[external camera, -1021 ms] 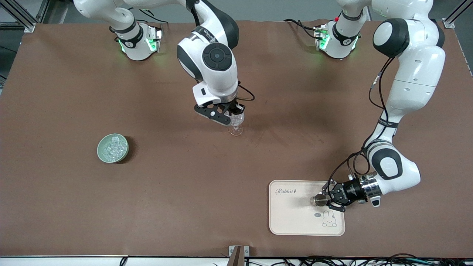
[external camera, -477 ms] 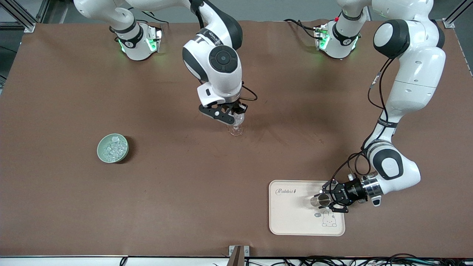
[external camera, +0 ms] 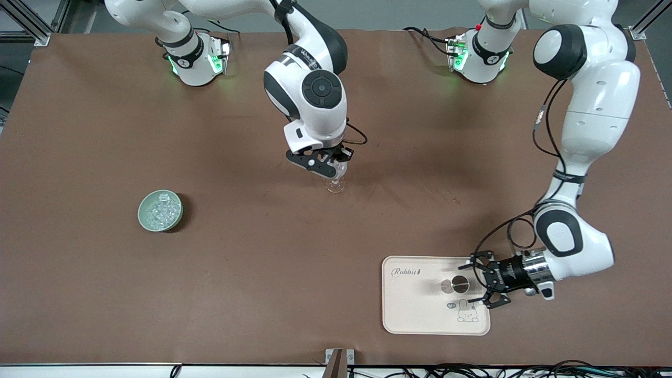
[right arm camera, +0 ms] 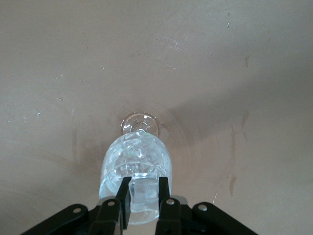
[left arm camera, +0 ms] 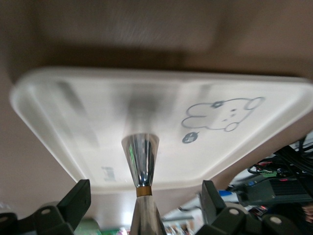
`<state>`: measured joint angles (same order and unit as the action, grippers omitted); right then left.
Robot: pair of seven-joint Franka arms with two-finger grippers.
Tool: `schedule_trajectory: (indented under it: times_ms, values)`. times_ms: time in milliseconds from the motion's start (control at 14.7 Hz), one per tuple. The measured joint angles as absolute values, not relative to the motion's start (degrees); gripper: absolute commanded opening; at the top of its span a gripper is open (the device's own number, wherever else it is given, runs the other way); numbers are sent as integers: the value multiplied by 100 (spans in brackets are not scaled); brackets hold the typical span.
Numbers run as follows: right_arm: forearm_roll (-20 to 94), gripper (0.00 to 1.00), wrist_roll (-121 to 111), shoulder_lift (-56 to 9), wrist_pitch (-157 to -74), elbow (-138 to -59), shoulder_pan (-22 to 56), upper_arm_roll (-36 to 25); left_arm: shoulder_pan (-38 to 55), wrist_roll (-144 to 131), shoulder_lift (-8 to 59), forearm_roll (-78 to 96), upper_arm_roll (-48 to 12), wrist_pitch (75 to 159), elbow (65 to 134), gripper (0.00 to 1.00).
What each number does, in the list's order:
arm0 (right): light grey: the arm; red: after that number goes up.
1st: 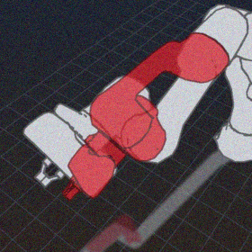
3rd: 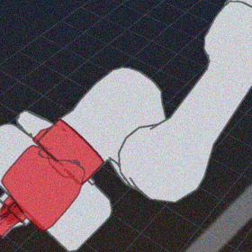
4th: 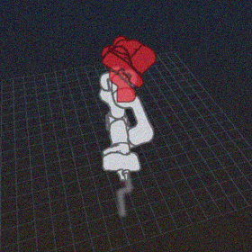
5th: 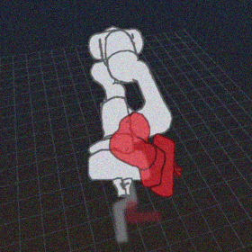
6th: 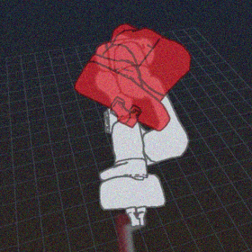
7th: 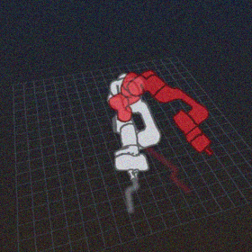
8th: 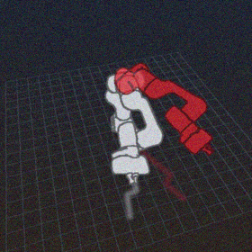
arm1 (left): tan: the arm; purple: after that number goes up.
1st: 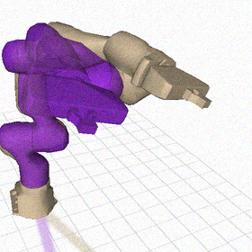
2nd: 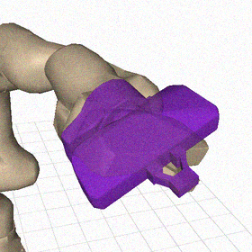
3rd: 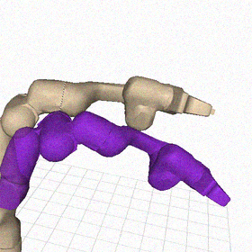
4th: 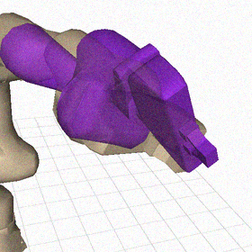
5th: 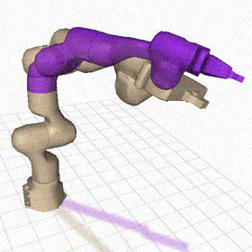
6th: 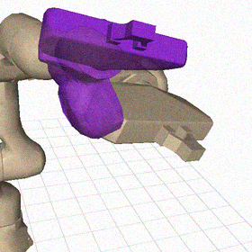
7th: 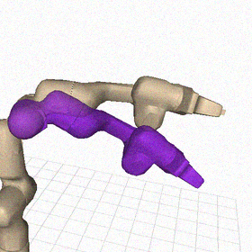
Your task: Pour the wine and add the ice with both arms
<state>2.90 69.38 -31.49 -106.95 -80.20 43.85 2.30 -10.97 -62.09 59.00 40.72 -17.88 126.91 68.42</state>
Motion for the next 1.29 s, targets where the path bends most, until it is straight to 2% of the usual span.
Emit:
schedule_trajectory:
  times_ms: [204, 272, 340, 409, 613, 681, 885, 1021, 1157, 1294]
  values:
    - [292, 15, 6938, -3167, -10695, -8016, 4390, 230, -1204, -5984, 5468, 2306, -1831, 11821, 6795, 100]
    - [293, 22, 6938, -3178, -10695, -8015, 4390, 230, -1186, -5741, 5303, 1691, -1883, 11649, 6784, 100]
    - [293, 35, 6938, -3187, -10695, -8013, 4391, 230, -1163, -5456, 5123, 1178, -1958, 11476, 6780, 100]
    - [294, 39, 6938, -3187, -10695, -8011, 4391, 230, -1158, -5137, 4944, 851, -2058, 11275, 6779, 100]
    - [295, 55, 6938, -3192, -10695, -8010, 4391, 230, -1157, -4324, 4468, 526, -2203, 10811, 6789, 100]
    - [295, 56, 6938, -3193, -10695, -8009, 4391, 230, -1148, -4081, 4324, 435, -2229, 10672, 6793, 100]
    - [295, 67, 6938, -3194, -10694, -8004, 4391, 226, -999, -3716, 3808, -17, -2380, 10242, 6798, 100]
    - [295, 80, 6938, -3194, -10675, -7944, 4383, 203, -888, -3459, 3350, -279, -2517, 9873, 6801, 100]
    - [296, 100, 6941, -3179, -10408, -7707, 4335, 170, -860, -2911, 2857, -597, -2623, 9513, 6809, 100]
    - [293, 100, 6940, -3051, -9941, -7330, 4180, 135, -890, -2280, 2367, -799, -2625, 9261, 6817, 100]
